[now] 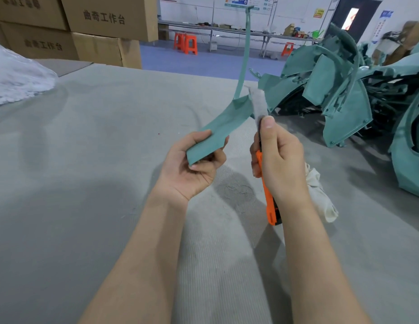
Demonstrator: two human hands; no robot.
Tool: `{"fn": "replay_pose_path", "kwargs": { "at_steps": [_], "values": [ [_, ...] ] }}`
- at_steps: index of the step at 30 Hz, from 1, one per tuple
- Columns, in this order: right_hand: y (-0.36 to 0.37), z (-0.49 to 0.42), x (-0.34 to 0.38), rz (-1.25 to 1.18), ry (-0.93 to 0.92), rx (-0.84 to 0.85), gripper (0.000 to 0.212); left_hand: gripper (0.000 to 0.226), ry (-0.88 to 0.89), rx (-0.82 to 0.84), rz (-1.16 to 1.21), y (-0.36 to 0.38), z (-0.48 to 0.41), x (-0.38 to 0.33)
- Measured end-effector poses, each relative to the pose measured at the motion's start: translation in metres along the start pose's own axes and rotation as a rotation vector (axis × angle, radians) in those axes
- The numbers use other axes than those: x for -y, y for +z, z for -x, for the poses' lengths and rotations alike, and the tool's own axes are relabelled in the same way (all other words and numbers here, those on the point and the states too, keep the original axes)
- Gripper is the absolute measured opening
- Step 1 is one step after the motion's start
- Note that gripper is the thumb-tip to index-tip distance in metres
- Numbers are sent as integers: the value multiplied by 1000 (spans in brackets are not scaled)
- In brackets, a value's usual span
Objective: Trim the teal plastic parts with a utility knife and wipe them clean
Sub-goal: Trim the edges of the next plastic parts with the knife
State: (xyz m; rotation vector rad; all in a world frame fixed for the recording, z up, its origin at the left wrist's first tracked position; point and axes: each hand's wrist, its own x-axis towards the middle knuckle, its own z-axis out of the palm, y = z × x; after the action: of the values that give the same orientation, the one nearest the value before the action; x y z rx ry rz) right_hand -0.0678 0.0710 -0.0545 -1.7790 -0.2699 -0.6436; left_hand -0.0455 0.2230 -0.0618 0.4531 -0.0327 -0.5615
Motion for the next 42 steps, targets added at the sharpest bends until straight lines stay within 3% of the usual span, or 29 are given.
{"fn": "replay_pose_path", "kwargs": {
  "at_steps": [4, 11, 20, 31, 36, 39, 42],
  "values": [
    [1, -1, -1, 73, -25, -51, 51, 38, -9, 36, -1, 0, 1, 0],
    [2, -1, -1, 130, -36, -47, 60, 42, 8, 42, -17, -2, 2, -2],
    [4, 1, -2, 73, -33, 203, 49, 17, 46, -14, -30, -2, 1, -3],
    [4, 6, 5, -55, 63, 383, 51, 20, 81, 5, -24, -1, 0, -4],
    [6, 7, 9, -105, 113, 428, 53, 8, 77, 25, 9, 0, 1, -5],
    [10, 9, 10, -109, 127, 488, 53, 31, 99, 20, 43, -1, 0, -5],
    [16, 13, 11, -74, 109, 586, 51, 16, 169, -62, 24, -4, -3, -6]
  ]
}}
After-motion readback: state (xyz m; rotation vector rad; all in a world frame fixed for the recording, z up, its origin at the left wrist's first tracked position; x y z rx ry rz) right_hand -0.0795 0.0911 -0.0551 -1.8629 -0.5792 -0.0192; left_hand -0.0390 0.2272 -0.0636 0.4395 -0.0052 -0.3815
